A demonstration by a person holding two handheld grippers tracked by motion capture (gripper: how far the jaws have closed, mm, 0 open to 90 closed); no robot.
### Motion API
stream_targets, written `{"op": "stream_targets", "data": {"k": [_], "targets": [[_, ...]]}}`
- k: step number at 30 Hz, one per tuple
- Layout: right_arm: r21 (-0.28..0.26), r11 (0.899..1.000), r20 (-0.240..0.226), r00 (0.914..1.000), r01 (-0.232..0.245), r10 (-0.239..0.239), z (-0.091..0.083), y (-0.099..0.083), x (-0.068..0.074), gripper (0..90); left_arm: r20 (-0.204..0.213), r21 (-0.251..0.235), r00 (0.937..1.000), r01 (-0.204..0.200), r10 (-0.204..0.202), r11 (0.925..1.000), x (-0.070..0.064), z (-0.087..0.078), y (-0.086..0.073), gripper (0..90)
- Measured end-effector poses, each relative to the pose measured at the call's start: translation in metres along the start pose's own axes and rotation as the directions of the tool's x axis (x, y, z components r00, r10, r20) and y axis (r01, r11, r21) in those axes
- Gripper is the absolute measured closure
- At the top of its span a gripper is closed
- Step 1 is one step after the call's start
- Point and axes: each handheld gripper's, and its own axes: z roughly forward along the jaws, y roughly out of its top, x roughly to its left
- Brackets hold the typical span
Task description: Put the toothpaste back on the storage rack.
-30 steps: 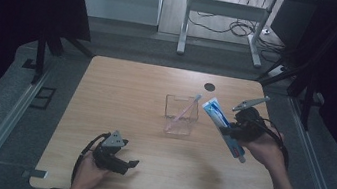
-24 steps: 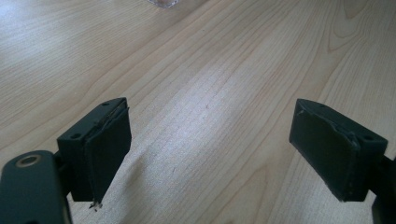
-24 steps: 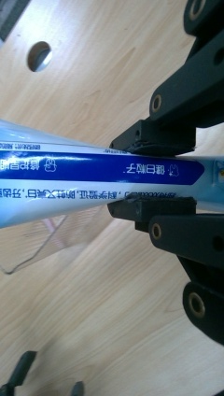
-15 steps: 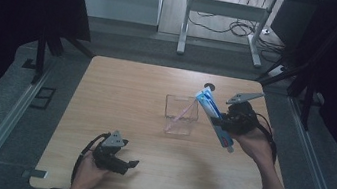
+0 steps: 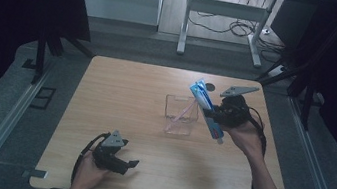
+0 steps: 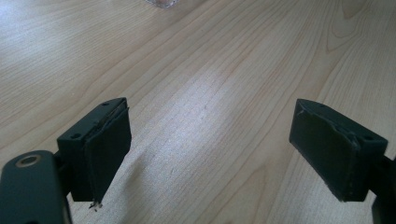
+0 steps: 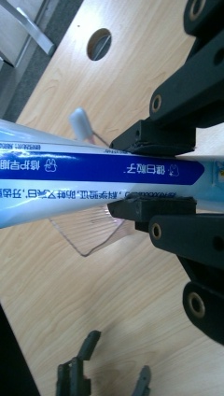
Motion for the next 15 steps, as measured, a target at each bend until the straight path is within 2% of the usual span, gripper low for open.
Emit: {"op": "stream_targets", "data": {"k": [15], "targets": [[-0.082,0.997,-0.007,0.9999,0.008,-0.009,0.008,0.021,0.007,72.6,-0.002,0.002,1.0,-0.007,0.007,1.0,0.0,0.0,0.0,13.0]]}}
